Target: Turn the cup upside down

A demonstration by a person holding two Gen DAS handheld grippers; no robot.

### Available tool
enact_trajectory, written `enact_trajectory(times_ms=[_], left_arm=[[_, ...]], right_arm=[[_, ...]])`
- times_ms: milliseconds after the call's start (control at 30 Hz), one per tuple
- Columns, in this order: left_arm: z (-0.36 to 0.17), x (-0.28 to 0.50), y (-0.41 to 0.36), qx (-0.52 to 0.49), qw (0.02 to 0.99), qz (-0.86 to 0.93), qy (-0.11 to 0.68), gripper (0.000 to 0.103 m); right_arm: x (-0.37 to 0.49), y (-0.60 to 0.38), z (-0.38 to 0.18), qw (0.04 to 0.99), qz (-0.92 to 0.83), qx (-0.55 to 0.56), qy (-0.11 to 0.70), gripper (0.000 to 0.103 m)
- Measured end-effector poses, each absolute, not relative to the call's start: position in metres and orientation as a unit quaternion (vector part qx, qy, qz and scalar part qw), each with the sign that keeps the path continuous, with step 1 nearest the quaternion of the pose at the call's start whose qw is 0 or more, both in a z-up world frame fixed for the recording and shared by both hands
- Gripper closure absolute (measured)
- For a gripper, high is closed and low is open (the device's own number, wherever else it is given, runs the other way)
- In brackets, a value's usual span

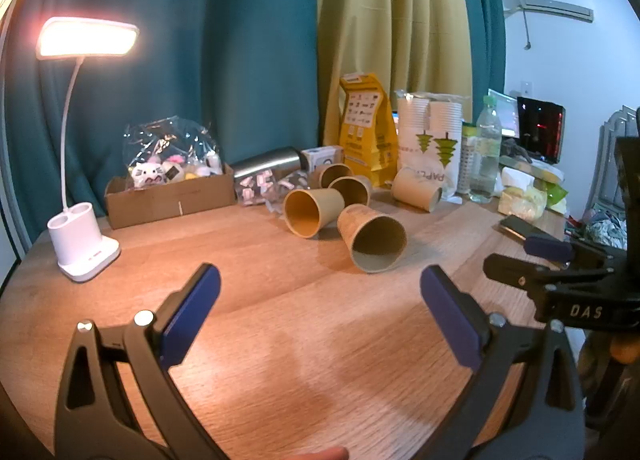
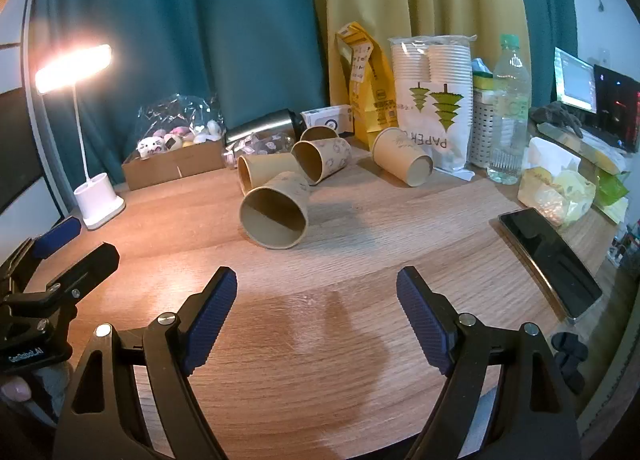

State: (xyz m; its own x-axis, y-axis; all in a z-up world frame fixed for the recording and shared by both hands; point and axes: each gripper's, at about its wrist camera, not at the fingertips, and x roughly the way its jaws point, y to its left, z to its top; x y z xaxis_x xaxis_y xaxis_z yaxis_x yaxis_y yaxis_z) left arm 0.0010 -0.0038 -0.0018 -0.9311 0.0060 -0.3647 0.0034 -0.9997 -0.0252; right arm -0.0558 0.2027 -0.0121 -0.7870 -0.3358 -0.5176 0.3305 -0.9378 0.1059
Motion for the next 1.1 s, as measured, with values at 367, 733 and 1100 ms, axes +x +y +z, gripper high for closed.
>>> enact_trajectory(times_ms=[367,733,1100], left_arm=[[-0.0015,0.0006,-0.0040,-0.187,0.001,0.982,-0.013,0.002],[-0.0011,0.0006,-0.0036,-0.187,0.000,0.982,-0.013,0.002],[-0.0012,0.0006,-0.0032,-0.188,0.000,0.982,-0.014,0.002]], right_arm=[[-0.0546,0.2039,-0.0118,0.176,-0.945,0.275,-0.005,0.018],[-0.0542,0.2034,-0.0121,0.176,-0.945,0.275,-0.006,0.018],[-0.0543,0.2046,-0.0125,0.176,-0.945,0.275,-0.005,0.018]])
